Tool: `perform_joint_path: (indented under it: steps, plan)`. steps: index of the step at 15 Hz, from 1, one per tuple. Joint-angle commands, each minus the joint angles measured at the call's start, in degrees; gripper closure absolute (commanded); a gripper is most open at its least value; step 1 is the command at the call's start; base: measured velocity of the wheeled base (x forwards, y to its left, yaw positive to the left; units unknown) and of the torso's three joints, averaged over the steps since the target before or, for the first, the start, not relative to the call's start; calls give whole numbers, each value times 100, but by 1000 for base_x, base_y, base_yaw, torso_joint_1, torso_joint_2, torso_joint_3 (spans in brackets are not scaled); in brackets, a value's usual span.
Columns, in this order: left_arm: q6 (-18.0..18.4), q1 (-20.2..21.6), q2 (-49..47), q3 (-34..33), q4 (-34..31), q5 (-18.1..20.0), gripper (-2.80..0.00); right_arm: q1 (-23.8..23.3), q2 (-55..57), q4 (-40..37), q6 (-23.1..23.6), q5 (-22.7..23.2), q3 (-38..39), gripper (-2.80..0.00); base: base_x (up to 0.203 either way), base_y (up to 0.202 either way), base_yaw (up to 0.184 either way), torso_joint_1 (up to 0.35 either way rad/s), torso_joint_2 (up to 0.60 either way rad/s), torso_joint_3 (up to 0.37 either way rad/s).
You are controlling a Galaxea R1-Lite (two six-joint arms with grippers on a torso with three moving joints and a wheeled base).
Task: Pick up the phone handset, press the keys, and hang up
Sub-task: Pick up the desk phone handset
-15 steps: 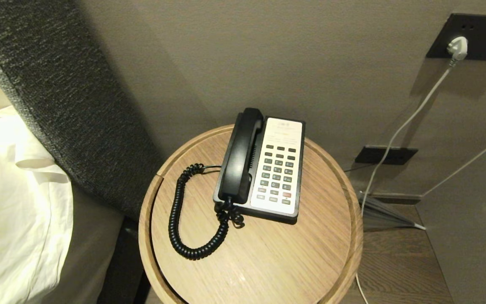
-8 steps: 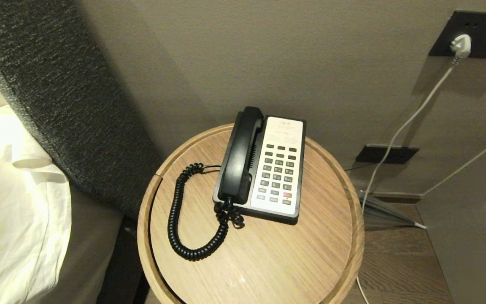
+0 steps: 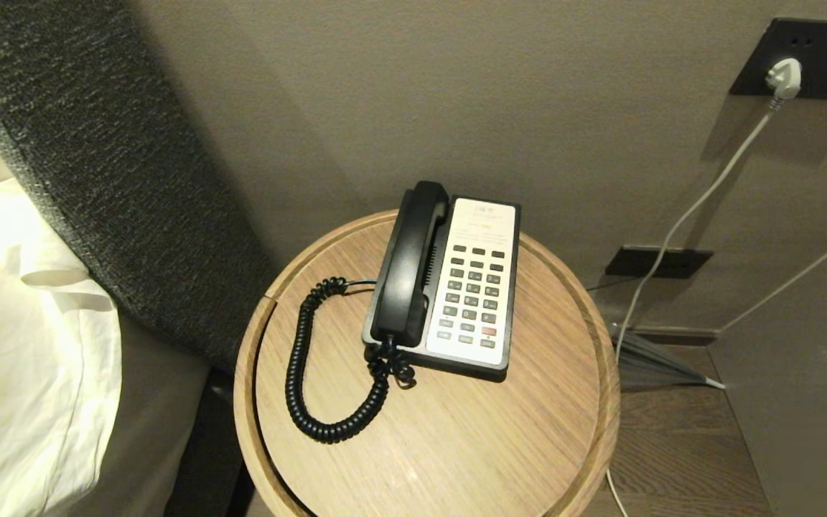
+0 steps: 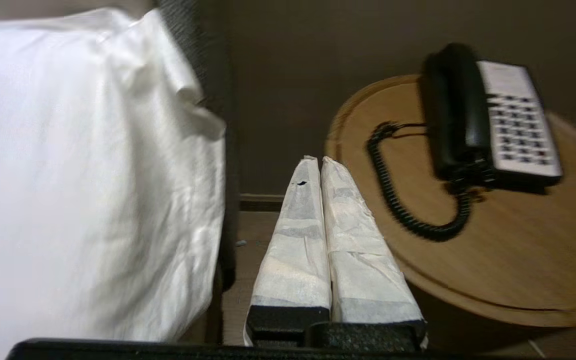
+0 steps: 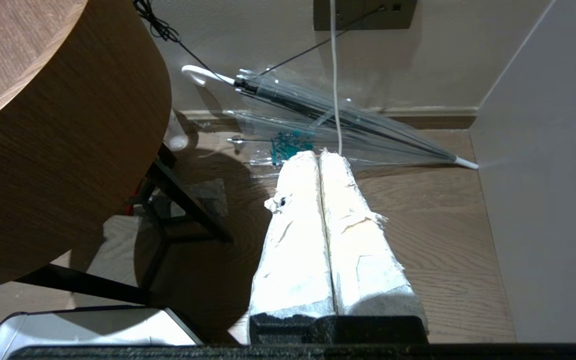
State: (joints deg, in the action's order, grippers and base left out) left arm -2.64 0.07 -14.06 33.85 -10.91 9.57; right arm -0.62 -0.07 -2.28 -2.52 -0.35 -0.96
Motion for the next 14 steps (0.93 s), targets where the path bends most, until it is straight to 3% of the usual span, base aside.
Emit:
perform_joint_path:
  steps: [1, 3, 5, 9, 11, 13, 14]
  plan:
    - [-22, 0, -2128, 1558, -769, 610, 0, 1, -10, 5, -2, 0, 0, 0, 0, 0, 0, 0, 0, 0]
    - [-80, -63, -3839, 2821, -1325, 1222, 0, 1, -10, -1, -2, 0, 0, 0, 0, 0, 0, 0, 0, 0]
    - [-242, -493, -5188, 3776, -1739, 1426, 0, 1, -10, 6, -2, 0, 0, 0, 0, 0, 0, 0, 0, 0]
    - [-790, -2549, -7000, 4993, -2035, 373, 0, 1, -10, -1, -2, 0, 0, 0, 0, 0, 0, 0, 0, 0]
    - [-1131, -3236, -7427, 5575, -2092, -34, 0, 1, -10, -1, -2, 0, 0, 0, 0, 0, 0, 0, 0, 0]
    - [-1213, -3713, -7676, 5758, -2145, -773, 0, 1, -2, 7, -2, 0, 0, 0, 0, 0, 0, 0, 0, 0]
    - [-1100, -3834, -7733, 5778, -2318, -1020, -226, 1, -10, 7, -2, 0, 0, 0, 0, 0, 0, 0, 0, 0]
